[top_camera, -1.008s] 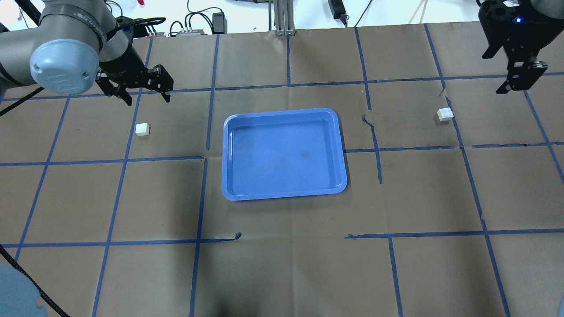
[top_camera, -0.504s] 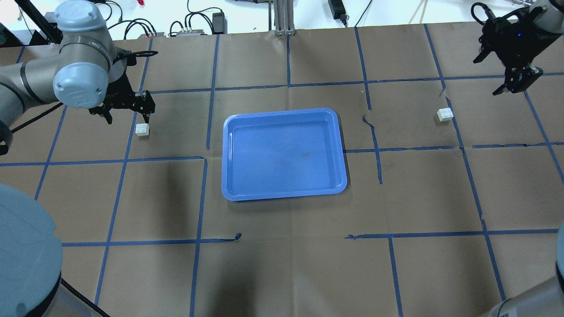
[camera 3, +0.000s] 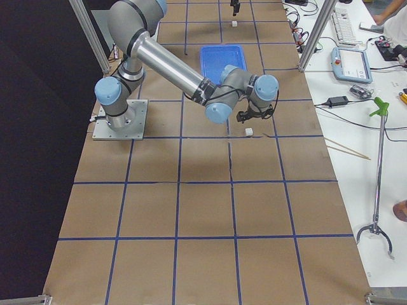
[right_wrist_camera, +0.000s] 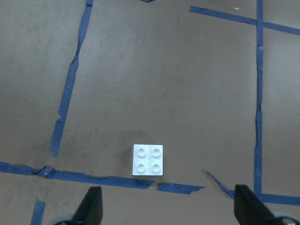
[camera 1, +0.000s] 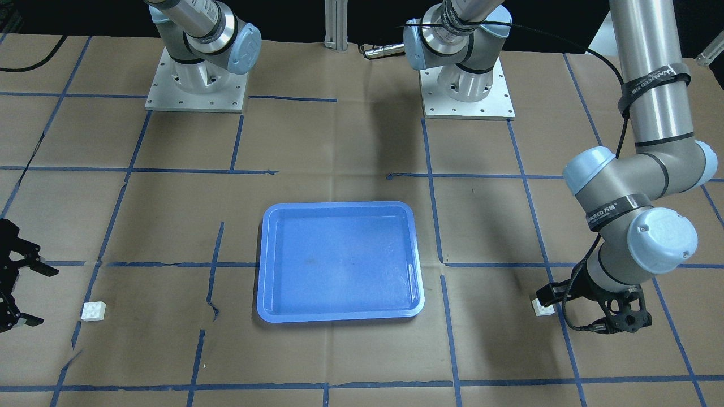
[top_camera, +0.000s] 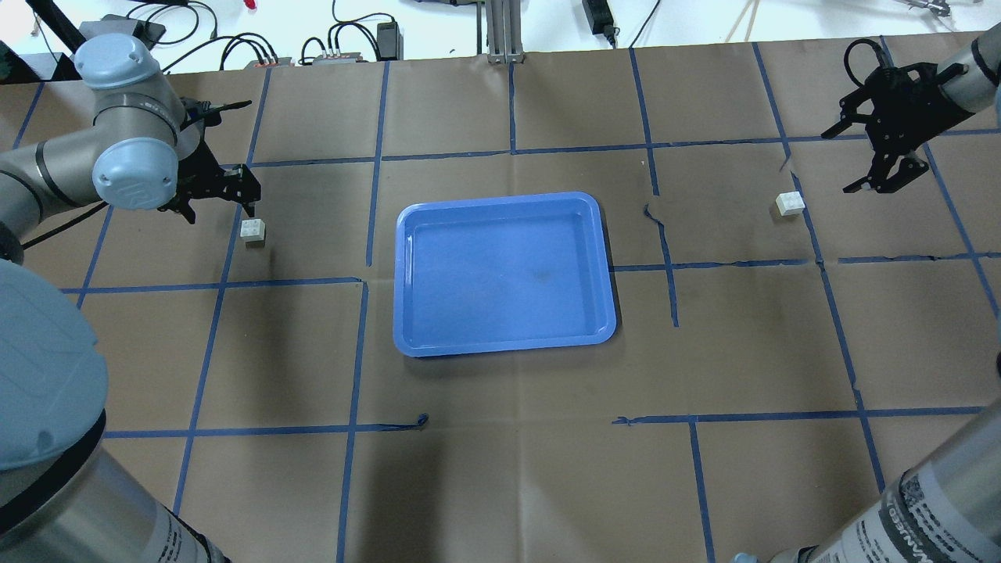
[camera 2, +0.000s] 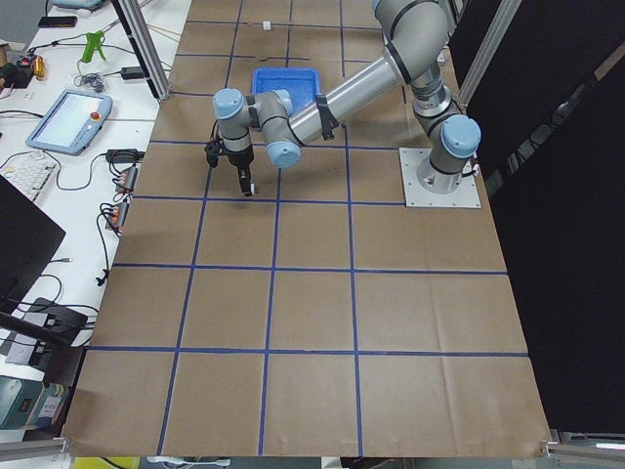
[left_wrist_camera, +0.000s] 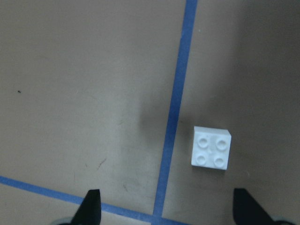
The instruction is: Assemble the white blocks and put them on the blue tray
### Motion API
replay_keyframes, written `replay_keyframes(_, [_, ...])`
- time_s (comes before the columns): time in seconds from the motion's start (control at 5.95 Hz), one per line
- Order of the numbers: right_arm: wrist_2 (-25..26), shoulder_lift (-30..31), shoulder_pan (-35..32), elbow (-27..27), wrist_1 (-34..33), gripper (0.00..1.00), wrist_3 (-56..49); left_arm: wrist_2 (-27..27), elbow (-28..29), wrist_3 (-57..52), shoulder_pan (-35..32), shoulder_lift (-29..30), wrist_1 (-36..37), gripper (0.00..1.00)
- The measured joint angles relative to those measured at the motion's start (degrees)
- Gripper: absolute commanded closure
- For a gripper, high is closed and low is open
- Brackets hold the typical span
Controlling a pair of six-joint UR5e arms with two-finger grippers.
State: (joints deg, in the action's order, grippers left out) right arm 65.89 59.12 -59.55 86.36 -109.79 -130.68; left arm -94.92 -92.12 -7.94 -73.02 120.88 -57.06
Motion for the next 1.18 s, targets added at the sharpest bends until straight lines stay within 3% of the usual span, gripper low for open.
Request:
replay_keyframes(0.34, [-5.80,-5.71,1.59,-0.41,-1.36,0.00,-3.30,1.90,0.06,-2.14,-0.32,1.69,0.55,0.23])
replay_keyframes(0.5, [-6.48,-7.47,1.75,-0.44,-1.42,0.00,-4.14,2.02,0.08,-3.65,-0.35,2.60,0.61,0.41])
replay_keyframes(0.67, [-6.67,-8.85,1.78,-0.35,-1.27,0.00,-4.43,2.05,-0.02,-4.23,-0.37,3.11,0.54,0.69])
replay_keyframes(1.01, [-6.60,-9.03,1.75,-0.51,-0.23,0.00,-3.91,1.96,-0.57,-4.50,-0.37,3.39,0.38,0.99])
replay_keyframes(1.18, [-6.54,-8.52,1.72,-0.55,1.14,0.00,-3.71,1.94,-0.62,-4.73,-0.45,2.85,0.35,1.00])
